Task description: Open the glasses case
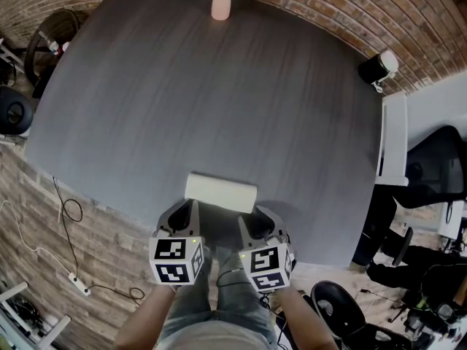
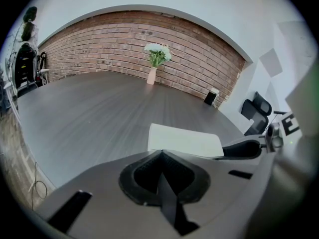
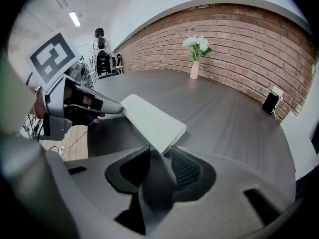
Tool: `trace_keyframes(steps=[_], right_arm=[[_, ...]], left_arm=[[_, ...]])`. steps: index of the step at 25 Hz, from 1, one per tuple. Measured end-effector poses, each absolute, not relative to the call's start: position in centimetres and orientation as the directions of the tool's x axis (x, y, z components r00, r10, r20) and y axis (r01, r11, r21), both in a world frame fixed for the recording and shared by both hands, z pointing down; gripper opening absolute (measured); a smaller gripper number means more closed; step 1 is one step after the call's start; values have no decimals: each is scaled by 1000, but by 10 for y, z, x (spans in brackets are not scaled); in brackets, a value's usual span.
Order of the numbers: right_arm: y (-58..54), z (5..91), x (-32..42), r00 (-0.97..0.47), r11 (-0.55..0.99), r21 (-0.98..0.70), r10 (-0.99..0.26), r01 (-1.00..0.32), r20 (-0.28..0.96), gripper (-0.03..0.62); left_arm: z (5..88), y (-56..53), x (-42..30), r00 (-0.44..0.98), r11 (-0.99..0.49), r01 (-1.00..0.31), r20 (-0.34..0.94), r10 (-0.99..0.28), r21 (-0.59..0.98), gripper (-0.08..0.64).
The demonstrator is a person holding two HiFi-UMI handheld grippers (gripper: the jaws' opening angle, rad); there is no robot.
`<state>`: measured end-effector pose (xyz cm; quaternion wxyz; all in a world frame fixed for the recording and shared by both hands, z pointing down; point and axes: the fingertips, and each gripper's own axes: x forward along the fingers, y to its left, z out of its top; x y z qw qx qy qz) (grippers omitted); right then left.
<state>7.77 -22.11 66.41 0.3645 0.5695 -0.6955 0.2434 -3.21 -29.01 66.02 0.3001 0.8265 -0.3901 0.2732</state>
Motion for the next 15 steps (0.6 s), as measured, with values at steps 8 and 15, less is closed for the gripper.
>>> trace_keyframes(steps=[8,15], right_arm=[[-225,664,81,-66,231,102,-621,-968,781,134],[-228,655,83,-64,232,111,-634,-966,771,134]], left_arm=[[661,-290,-32,547,-515,-808,685,-481,284,-5],[662,-290,-32,545,-514,-810,687,-480,283,-5]])
